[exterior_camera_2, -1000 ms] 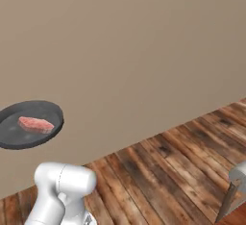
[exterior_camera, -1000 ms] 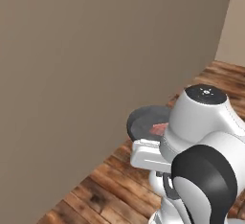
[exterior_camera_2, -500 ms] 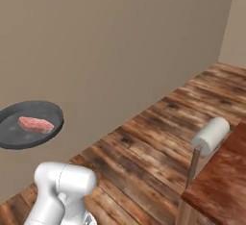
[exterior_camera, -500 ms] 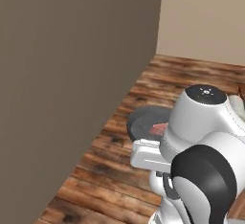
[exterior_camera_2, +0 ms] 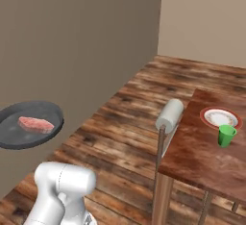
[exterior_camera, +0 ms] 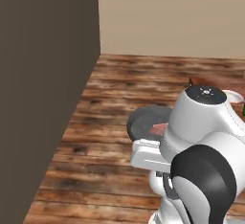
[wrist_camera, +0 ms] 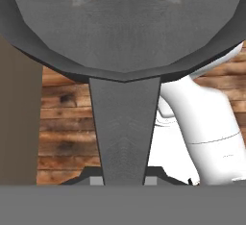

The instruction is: Pick up the pan with the steak in it and place it on the dining table. Then place the steak on the plate.

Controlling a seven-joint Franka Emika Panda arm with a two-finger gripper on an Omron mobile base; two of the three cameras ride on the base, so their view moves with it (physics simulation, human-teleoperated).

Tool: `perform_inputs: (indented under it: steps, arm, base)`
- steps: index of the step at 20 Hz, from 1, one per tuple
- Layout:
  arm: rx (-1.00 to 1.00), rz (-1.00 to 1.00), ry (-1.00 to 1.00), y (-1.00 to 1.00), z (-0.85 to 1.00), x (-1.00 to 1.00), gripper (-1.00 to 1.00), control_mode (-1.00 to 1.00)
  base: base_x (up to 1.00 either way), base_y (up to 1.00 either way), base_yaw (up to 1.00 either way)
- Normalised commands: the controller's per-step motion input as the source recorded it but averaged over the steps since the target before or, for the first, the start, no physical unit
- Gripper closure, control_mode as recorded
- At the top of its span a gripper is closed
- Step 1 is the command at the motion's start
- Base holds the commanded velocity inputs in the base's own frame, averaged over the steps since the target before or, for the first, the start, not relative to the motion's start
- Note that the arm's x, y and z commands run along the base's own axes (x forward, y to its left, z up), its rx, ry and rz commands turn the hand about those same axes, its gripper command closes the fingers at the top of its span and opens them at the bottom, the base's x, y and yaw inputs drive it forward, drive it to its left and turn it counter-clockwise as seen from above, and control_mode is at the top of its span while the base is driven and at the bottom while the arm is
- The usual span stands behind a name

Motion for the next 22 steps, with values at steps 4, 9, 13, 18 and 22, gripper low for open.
perform_inputs:
  steps: [4,9,13,18,22]
  arm:
    - [0.0,0.0,0.0,0.0,0.0,0.0,1.0,1.0]
    - [0.0,0.0,0.0,0.0,0.0,0.0,1.0,1.0]
    - [0.0,0.0,0.0,0.0,0.0,0.0,1.0,1.0]
    - [0.0,0.0,0.0,0.0,0.0,0.0,1.0,1.0]
    - [0.0,0.0,0.0,0.0,0.0,0.0,1.0,1.0]
  base:
    - [0.0,-0.04,-0.45]
    - [0.0,0.0,-0.18]
    - [-0.01,0.0,0.0]
    - [0.0,0.41,-0.07]
    - [0.0,0.81,-0.15]
